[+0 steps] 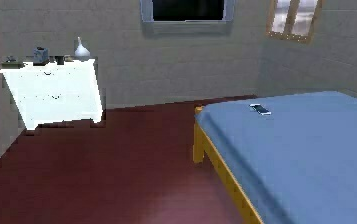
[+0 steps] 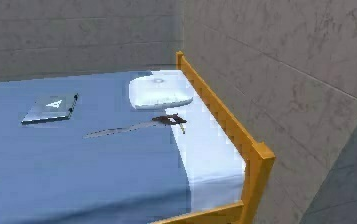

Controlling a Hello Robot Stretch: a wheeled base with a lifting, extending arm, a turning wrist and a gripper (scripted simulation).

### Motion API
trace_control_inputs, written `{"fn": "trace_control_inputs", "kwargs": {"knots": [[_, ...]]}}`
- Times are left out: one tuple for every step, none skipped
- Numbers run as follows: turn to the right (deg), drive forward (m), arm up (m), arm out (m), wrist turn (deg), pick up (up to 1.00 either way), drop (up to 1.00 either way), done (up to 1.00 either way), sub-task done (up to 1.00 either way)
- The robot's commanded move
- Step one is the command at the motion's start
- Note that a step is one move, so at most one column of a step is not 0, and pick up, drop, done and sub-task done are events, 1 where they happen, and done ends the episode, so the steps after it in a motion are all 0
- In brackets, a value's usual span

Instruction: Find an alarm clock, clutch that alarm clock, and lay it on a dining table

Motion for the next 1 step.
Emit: {"fn": "trace_control_inputs", "kwargs": {"knots": [[-12.0, 0.00, 0.00, 0.00, 0.0, 0.00, 0.00, 0.00, 0.00]]}}
